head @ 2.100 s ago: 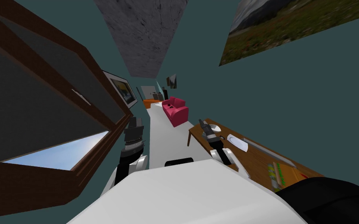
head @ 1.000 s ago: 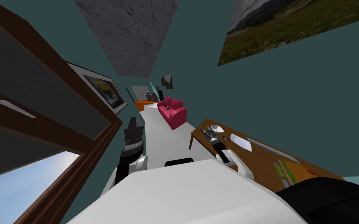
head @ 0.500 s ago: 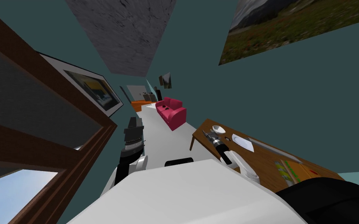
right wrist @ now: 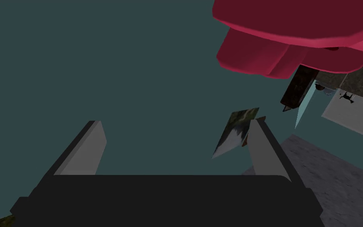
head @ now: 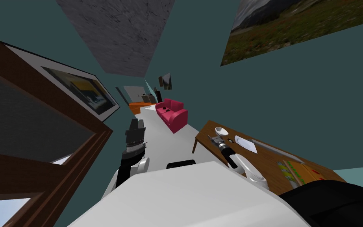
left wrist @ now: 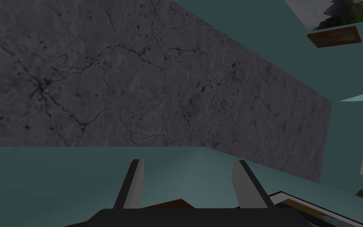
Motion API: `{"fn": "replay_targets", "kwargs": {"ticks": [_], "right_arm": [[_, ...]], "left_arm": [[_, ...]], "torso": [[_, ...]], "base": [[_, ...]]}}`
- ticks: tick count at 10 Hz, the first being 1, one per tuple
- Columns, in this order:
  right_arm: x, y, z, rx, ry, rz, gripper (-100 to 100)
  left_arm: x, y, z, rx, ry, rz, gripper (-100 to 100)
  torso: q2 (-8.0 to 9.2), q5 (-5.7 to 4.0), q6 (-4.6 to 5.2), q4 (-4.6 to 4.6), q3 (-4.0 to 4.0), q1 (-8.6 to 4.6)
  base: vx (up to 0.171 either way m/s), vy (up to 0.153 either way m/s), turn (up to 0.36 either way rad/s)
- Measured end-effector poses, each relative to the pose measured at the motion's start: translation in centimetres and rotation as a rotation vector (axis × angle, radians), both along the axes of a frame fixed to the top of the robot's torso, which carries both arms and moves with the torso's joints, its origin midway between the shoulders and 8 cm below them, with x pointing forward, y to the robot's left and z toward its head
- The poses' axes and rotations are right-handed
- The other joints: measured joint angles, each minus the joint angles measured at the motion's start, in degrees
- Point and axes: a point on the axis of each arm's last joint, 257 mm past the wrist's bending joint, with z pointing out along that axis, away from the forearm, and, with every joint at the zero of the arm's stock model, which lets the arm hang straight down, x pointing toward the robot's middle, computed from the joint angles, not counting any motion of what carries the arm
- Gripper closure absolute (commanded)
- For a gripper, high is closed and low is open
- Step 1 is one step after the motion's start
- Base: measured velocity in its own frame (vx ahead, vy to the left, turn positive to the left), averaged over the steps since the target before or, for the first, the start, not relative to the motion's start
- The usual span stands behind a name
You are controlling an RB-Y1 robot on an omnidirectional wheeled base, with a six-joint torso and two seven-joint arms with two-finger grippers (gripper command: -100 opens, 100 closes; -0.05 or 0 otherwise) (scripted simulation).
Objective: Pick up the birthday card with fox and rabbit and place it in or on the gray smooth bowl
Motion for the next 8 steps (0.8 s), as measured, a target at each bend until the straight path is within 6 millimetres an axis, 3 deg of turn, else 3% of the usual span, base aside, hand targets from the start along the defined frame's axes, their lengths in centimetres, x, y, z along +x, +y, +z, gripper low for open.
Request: {"fn": "replay_targets", "kwargs": {"ticks": [4, 8], "right_arm": [[-3.2, -5.9, -4.9, -0.209, 0.167, -0.035, -100], [-6.3, -10.3, -6.9, -0.341, 0.284, -0.046, -100]], "left_arm": [[0.0, 0.0, 0.0, 0.000, 0.000, 0.000, 0], [0.0, 0.0, 0.0, 0.000, 0.000, 0.000, 0]], "torso": [[-0.09, 0.01, 0.00, -0.02, -0.05, 0.05], [0.04, 0.00, -0.01, 0.01, 0.02, -0.05]], "base": [[0.079, 0.058, -0.077], [0.049, 0.030, -0.064]]}}
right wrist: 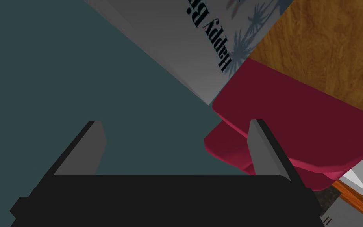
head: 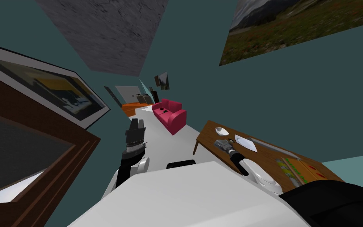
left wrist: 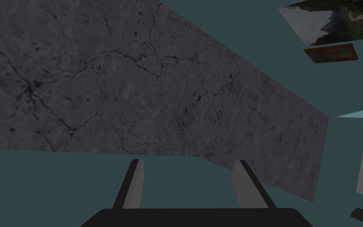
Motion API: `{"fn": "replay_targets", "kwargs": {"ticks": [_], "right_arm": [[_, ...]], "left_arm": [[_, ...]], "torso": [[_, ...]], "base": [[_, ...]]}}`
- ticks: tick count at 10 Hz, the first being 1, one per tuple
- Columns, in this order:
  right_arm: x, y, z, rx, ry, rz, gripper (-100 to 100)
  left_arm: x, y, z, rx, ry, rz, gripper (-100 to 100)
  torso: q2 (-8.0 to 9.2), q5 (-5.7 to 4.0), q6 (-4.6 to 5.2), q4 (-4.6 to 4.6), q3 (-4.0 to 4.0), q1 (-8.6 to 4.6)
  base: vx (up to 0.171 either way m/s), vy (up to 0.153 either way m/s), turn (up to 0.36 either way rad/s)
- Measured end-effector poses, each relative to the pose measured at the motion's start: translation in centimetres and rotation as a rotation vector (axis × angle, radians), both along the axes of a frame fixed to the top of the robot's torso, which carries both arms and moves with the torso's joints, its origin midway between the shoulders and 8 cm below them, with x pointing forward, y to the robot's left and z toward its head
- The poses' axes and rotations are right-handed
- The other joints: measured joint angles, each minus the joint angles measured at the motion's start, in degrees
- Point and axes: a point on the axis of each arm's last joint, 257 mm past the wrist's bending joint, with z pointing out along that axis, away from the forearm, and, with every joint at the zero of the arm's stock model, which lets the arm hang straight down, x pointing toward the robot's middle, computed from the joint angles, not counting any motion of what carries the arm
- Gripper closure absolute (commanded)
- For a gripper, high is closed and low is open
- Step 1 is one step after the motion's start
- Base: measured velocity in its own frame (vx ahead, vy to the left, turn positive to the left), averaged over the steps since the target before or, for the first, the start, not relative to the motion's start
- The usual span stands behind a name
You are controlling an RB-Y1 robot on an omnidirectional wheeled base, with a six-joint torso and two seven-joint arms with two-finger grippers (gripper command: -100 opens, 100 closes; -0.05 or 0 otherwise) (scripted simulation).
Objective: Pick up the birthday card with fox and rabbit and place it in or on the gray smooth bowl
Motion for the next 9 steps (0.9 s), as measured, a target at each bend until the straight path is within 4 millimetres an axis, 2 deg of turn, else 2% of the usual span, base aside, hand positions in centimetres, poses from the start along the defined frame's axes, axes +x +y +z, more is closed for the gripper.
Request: {"fn": "replay_targets", "kwargs": {"ticks": [1, 5, 6, 7, 8, 9], "right_arm": [[-0.8, -1.4, -0.8, -0.031, 0.035, -0.006, -100], [-4.2, -4.6, -3.3, -0.124, 0.159, -0.020, -100], [-4.4, -4.7, -3.4, -0.128, 0.164, -0.019, 0], [-4.3, -4.7, -3.4, -0.127, 0.163, -0.019, -100], [-4.0, -4.1, -3.8, -0.126, 0.161, -0.023, -100], [-3.9, -4.1, -3.8, -0.128, 0.161, -0.025, 100]], "left_arm": [[0.0, 0.0, 0.0, 0.000, 0.000, 0.000, 0], [0.0, 0.0, 0.0, 0.000, 0.000, 0.000, 0], [0.0, 0.0, 0.0, 0.000, 0.000, 0.000, 0], [0.0, 0.0, 0.0, 0.000, 0.000, 0.000, 0], [0.0, 0.0, 0.0, 0.000, 0.000, 0.000, 0], [0.0, 0.0, 0.0, 0.000, 0.000, 0.000, 0]], "torso": [[0.00, -0.01, -0.01, 0.00, 0.00, 0.00], [0.06, -0.02, -0.01, 0.01, 0.04, -0.05], [0.12, -0.02, -0.03, 0.03, 0.06, -0.07], [0.16, -0.02, -0.02, 0.04, 0.09, -0.09], [0.11, -0.07, -0.04, 0.03, 0.07, -0.36], [0.14, -0.08, -0.02, 0.03, 0.08, -0.30]], "base": [[0.050, 0.034, -0.055], [0.032, 0.017, -0.036], [0.000, 0.000, 0.000], [0.020, -0.080, 0.041], [0.013, -0.053, 0.024], [0.002, -0.007, -0.001]]}}
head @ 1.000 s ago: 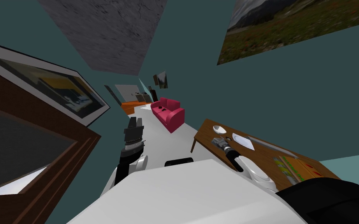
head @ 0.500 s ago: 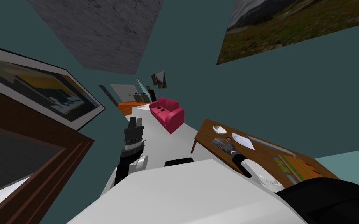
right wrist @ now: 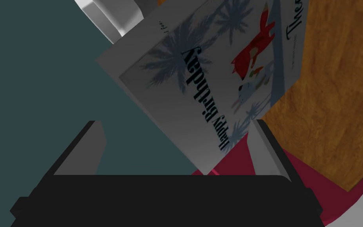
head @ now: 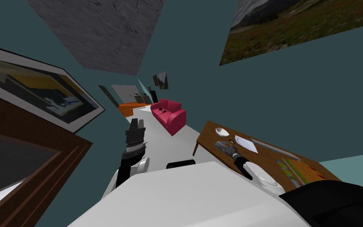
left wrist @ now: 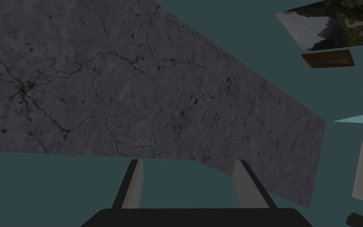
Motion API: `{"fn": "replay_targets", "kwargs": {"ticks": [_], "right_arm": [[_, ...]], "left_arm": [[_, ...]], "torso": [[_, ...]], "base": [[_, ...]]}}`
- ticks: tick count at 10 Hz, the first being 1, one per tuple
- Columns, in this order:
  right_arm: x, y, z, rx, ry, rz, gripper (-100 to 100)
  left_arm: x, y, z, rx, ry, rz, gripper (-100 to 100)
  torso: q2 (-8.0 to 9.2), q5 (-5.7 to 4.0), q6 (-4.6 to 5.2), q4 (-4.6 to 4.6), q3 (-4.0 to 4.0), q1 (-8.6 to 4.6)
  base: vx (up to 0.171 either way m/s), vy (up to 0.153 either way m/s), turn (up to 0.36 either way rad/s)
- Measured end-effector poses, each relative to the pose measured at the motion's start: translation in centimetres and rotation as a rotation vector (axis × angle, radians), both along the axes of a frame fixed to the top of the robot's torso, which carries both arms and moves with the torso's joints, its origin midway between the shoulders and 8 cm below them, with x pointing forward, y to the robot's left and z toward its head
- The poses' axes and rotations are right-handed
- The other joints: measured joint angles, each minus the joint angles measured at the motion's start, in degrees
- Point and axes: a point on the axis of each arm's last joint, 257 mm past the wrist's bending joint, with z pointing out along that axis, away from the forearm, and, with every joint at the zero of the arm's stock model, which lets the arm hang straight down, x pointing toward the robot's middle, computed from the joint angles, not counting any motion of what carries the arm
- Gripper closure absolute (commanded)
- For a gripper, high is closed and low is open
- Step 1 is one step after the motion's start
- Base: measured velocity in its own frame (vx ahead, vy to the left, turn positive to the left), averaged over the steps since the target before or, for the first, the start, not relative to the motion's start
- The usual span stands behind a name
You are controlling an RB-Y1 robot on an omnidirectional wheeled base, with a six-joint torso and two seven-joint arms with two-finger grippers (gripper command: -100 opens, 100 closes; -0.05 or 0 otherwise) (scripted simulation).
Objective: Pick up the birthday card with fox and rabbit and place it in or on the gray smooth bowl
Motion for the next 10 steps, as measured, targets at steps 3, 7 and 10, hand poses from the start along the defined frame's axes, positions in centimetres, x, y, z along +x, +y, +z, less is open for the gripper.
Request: {"fn": "replay_targets", "kwargs": {"ticks": [3, 7, 10], "right_arm": [[0.0, 0.0, 0.0, -0.001, 0.001, 0.002, 100], [0.0, 0.0, 0.0, -0.001, 0.001, 0.002, 0], [-2.0, -2.0, 0.7, 0.001, 0.013, -0.029, 100]], "left_arm": [[0.0, 0.0, 0.0, 0.000, 0.000, 0.000, 0], [0.0, 0.0, 0.0, 0.000, 0.000, 0.000, 0], [0.0, 0.0, 0.0, 0.000, 0.000, 0.000, 0]], "torso": [[0.02, -0.03, -0.01, 0.02, 0.02, 0.10], [-0.01, -0.03, -0.02, 0.02, 0.01, 0.08], [0.45, -0.01, 0.16, 0.08, 0.25, -0.16]], "base": [[0.000, 0.000, 0.000], [0.000, 0.000, 0.000], [-0.080, -0.038, -0.020]]}}
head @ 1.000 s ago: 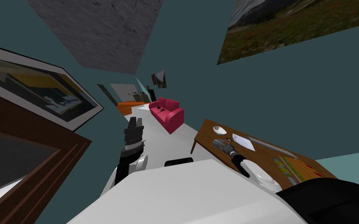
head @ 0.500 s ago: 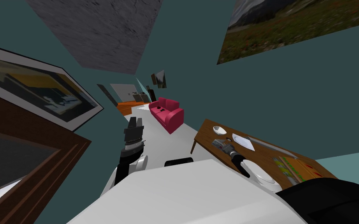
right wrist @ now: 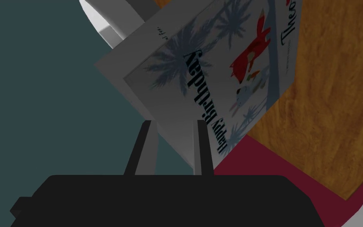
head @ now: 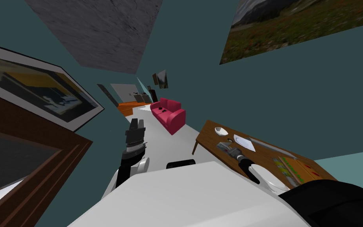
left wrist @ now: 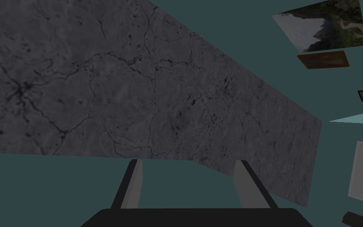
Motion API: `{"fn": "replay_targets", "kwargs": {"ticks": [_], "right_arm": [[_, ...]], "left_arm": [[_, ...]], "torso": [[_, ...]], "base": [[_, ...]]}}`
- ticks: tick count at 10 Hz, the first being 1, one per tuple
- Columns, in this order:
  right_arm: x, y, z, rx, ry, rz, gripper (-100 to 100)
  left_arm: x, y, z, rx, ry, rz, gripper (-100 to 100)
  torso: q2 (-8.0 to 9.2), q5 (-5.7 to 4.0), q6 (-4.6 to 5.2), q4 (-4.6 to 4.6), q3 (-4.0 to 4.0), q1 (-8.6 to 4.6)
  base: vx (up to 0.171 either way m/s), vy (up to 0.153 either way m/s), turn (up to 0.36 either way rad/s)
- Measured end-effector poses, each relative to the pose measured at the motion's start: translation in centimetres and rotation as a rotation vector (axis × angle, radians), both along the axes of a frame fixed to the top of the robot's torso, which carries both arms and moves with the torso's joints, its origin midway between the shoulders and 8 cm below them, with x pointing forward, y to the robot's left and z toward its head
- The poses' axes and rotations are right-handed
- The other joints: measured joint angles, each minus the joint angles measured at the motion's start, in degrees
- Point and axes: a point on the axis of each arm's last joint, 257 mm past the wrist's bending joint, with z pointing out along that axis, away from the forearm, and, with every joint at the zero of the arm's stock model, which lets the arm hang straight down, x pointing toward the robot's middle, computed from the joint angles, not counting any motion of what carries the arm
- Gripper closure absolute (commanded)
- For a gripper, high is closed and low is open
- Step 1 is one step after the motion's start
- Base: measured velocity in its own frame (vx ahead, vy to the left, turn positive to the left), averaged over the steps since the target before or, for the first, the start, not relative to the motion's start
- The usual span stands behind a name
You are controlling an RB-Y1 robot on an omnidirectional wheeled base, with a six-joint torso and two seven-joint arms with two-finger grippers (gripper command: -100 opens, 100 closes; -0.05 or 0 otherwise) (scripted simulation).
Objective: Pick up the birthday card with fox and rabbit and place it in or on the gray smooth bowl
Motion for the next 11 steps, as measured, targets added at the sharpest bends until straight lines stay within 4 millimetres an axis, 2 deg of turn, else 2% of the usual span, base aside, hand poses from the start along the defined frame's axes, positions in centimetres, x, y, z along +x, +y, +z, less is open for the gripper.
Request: {"fn": "replay_targets", "kwargs": {"ticks": [2, 4, 11], "right_arm": [[-0.8, -1.9, 0.3, -0.002, 0.005, -0.027, 100], [-2.1, -4.0, 1.5, -0.008, 0.003, -0.050, 100], [-4.2, -10.7, 7.2, -0.043, -0.002, -0.086, 100]], "left_arm": [[0.0, 0.0, 0.0, 0.000, 0.000, 0.000, 0], [0.0, 0.0, 0.0, 0.000, 0.000, 0.000, 0], [0.0, 0.0, 0.0, 0.000, 0.000, 0.000, 0]], "torso": [[-0.20, 0.01, -0.10, 0.01, -0.09, 0.04], [-0.29, 0.06, -0.08, 0.01, -0.13, 0.09], [-0.44, 0.14, -0.17, 0.03, -0.19, 0.24]], "base": [[-0.033, -0.033, 0.027], [-0.011, -0.036, 0.028], [0.007, -0.028, 0.058]]}}
